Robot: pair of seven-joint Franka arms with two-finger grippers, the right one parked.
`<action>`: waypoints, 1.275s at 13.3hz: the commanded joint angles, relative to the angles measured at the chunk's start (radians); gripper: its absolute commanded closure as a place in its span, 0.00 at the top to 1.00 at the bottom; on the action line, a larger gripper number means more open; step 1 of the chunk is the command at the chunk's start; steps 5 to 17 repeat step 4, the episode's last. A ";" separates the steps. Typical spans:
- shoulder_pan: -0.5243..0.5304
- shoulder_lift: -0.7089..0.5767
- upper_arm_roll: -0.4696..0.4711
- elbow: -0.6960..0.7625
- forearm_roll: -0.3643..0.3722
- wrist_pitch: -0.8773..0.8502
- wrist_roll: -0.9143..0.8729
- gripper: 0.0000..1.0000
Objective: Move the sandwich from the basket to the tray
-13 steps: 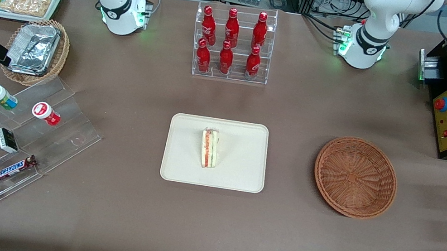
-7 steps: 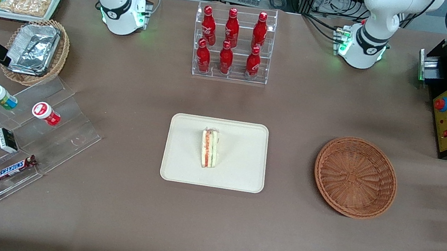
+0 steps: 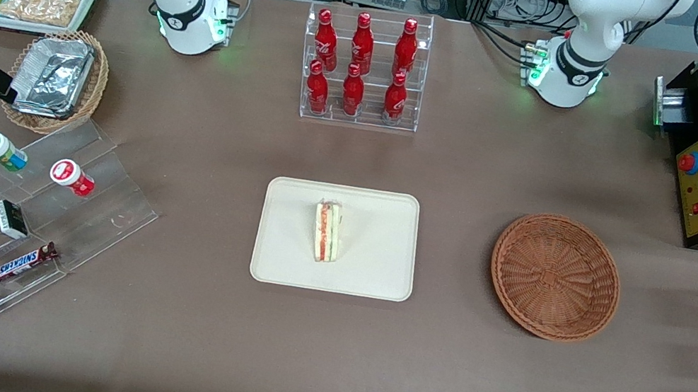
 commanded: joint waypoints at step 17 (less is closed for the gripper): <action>-0.022 -0.137 0.037 -0.155 0.005 0.005 0.083 1.00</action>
